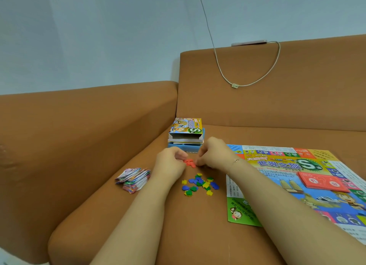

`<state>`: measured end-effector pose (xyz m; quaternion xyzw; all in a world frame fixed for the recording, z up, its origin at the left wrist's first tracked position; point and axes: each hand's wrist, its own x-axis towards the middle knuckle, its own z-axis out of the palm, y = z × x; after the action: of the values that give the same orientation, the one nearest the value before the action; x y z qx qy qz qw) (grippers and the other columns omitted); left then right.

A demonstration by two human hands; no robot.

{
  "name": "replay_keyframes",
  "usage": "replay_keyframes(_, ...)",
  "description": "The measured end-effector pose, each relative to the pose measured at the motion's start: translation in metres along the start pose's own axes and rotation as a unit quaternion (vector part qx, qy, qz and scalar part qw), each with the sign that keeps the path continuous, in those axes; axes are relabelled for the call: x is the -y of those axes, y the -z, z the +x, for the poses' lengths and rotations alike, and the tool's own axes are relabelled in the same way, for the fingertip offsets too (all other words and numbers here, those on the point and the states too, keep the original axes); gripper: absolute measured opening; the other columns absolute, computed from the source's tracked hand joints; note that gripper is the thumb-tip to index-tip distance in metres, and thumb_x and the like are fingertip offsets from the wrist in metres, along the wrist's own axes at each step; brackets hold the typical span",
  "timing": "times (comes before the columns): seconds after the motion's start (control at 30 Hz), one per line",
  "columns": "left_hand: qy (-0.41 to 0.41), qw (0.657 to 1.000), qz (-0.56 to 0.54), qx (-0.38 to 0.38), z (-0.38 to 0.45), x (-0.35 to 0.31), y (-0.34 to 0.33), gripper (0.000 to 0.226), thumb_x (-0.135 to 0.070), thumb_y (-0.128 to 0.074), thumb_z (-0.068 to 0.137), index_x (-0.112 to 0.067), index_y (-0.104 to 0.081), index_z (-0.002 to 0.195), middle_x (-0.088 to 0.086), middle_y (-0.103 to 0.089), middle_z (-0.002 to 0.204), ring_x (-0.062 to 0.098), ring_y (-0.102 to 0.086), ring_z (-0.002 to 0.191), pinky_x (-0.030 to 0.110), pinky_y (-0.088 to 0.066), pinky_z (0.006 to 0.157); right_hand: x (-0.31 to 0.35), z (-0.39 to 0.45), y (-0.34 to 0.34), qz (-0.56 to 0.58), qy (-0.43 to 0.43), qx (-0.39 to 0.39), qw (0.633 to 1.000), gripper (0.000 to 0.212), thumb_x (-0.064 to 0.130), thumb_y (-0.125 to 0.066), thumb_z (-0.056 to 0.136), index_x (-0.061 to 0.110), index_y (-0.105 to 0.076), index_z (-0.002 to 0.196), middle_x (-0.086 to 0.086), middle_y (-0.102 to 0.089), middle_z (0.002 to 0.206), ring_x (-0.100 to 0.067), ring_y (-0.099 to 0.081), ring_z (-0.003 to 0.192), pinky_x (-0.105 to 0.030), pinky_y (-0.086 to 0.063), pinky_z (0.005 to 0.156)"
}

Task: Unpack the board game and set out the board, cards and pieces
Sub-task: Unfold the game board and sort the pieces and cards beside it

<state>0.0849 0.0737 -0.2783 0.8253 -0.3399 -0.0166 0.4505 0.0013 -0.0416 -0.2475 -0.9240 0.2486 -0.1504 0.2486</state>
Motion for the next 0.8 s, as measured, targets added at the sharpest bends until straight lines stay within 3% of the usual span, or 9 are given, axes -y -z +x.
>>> replay_keyframes(0.07, -0.004, 1.000, -0.007, 0.002, -0.003, -0.001, 0.000, 0.021, 0.002, -0.061, 0.084, -0.012, -0.068, 0.097, -0.001, -0.066, 0.096, 0.009, -0.058, 0.084, 0.014, -0.042, 0.070, -0.003, -0.003, 0.003, 0.010, -0.002, -0.010, 1.000, 0.005, 0.014, -0.075, 0.076, 0.014, -0.071, 0.073, -0.003, -0.061, 0.071, -0.017, -0.055, 0.064, -0.029, -0.052, 0.065)
replay_keyframes(0.23, -0.030, 0.998, -0.031, -0.047, -0.017, 0.002, 0.002, 0.021, 0.001, -0.058, 0.085, -0.014, -0.068, 0.094, 0.000, -0.069, 0.098, 0.009, -0.060, 0.086, 0.011, -0.044, 0.072, -0.008, -0.021, 0.015, 0.047, 0.003, -0.048, 0.998, 0.025, 0.004, -0.066, 0.078, 0.021, -0.064, 0.060, 0.002, -0.060, 0.066, -0.010, -0.053, 0.058, -0.026, -0.048, 0.063)
replay_keyframes(0.33, -0.051, 0.993, -0.050, -0.089, -0.036, -0.001, 0.010, 0.024, 0.005, -0.054, 0.084, -0.013, -0.069, 0.093, -0.002, -0.068, 0.097, 0.002, -0.059, 0.083, -0.001, -0.039, 0.066, -0.007, -0.039, 0.021, 0.070, 0.044, -0.073, 0.994, 0.021, 0.002, -0.063, 0.080, 0.020, -0.068, 0.069, 0.004, -0.064, 0.072, -0.010, -0.057, 0.064, -0.019, -0.043, 0.058)
replay_keyframes(0.4, -0.086, 0.991, -0.038, -0.097, -0.053, -0.003, 0.016, 0.026, 0.006, -0.054, 0.083, -0.014, -0.069, 0.090, -0.005, -0.067, 0.095, -0.003, -0.058, 0.082, -0.001, -0.039, 0.067, -0.006, -0.052, 0.024, 0.066, 0.086, -0.067, 0.992, 0.022, 0.001, -0.060, 0.080, 0.020, -0.071, 0.076, 0.003, -0.067, 0.077, -0.010, -0.058, 0.071, -0.016, -0.043, 0.060)
replay_keyframes(0.57, -0.166, 0.985, 0.028, -0.028, -0.083, 0.000, 0.025, 0.023, -0.001, -0.057, 0.085, -0.016, -0.068, 0.099, -0.005, -0.062, 0.100, 0.005, -0.060, 0.090, 0.007, -0.045, 0.077, -0.003, -0.078, 0.025, 0.006, 0.134, -0.048, 0.990, 0.031, 0.003, -0.049, 0.082, 0.023, -0.073, 0.080, 0.007, -0.069, 0.081, -0.013, -0.062, 0.079, -0.027, -0.050, 0.073)
replay_keyframes(0.67, -0.186, 0.980, 0.068, 0.004, -0.089, 0.004, 0.028, 0.033, -0.001, -0.055, 0.087, -0.020, -0.065, 0.113, -0.009, -0.059, 0.110, 0.005, -0.058, 0.100, 0.017, -0.044, 0.091, -0.011, -0.091, 0.029, -0.067, 0.124, -0.015, 0.990, 0.031, 0.006, -0.047, 0.082, 0.023, -0.073, 0.085, 0.005, -0.068, 0.080, -0.011, -0.060, 0.070, -0.023, -0.047, 0.063)
replay_keyframes(0.8, -0.217, 0.970, 0.107, 0.010, -0.087, 0.007, 0.028, 0.036, 0.002, -0.051, 0.087, -0.019, -0.067, 0.113, -0.008, -0.064, 0.113, 0.004, -0.056, 0.106, 0.003, -0.034, 0.090, -0.021, -0.098, 0.030, -0.099, 0.114, 0.004, 0.988, 0.017, 0.021, -0.057, 0.084, 0.025, -0.073, 0.089, 0.008, -0.066, 0.082, -0.002, -0.049, 0.062, -0.017, -0.038, 0.055)
